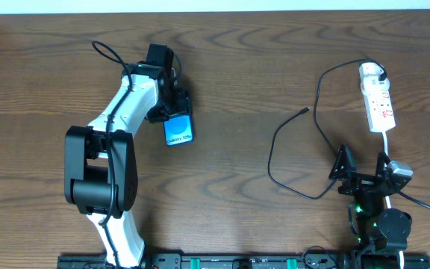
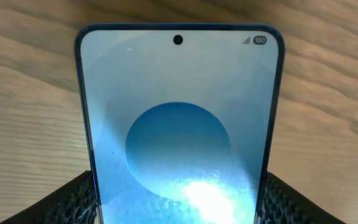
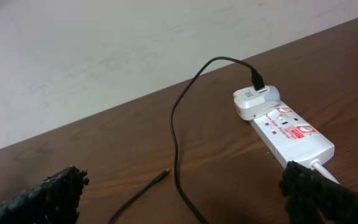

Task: Plug charger to phone and switch on socket
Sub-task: 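Lift the phone with the left gripper and tilt it upright toward center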

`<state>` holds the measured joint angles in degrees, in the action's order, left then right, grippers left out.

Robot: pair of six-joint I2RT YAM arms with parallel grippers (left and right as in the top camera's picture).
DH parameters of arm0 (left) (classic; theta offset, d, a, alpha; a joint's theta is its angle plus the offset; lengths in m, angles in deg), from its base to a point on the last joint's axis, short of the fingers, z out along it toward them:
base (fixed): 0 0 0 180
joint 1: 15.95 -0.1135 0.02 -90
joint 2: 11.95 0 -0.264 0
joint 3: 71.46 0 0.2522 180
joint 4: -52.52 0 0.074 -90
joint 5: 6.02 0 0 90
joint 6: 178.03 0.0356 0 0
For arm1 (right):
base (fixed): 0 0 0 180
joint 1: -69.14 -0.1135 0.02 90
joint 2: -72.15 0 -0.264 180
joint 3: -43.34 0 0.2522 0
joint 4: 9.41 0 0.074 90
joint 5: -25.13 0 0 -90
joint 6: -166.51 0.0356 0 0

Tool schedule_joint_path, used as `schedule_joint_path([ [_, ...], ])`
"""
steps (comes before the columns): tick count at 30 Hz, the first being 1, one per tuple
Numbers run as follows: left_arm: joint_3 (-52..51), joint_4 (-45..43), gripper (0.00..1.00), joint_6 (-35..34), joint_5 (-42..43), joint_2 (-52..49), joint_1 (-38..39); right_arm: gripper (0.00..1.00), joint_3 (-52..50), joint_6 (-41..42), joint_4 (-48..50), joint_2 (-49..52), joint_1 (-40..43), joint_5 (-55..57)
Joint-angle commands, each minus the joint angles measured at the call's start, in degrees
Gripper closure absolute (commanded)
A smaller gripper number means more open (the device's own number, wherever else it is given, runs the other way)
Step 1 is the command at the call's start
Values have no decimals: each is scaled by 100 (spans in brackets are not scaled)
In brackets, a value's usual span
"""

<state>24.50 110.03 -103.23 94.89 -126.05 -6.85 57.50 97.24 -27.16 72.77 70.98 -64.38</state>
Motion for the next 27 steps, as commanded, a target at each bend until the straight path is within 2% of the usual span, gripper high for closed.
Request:
schedule_joint_path([
  [1, 2, 125, 39, -11, 861, 203, -2, 1, -13, -20, -11, -35, -33, 46],
  [14, 0, 223, 40, -240, 3355, 203, -2, 1, -13, -22, -11, -35, -33, 46],
  [22, 0, 223, 41, -553, 4258, 203, -2, 1, -13, -20, -11, -35, -33, 46],
  [27, 0, 216, 41, -990, 4371, 203, 24, 1, -13, -20, -11, -35, -33, 46],
])
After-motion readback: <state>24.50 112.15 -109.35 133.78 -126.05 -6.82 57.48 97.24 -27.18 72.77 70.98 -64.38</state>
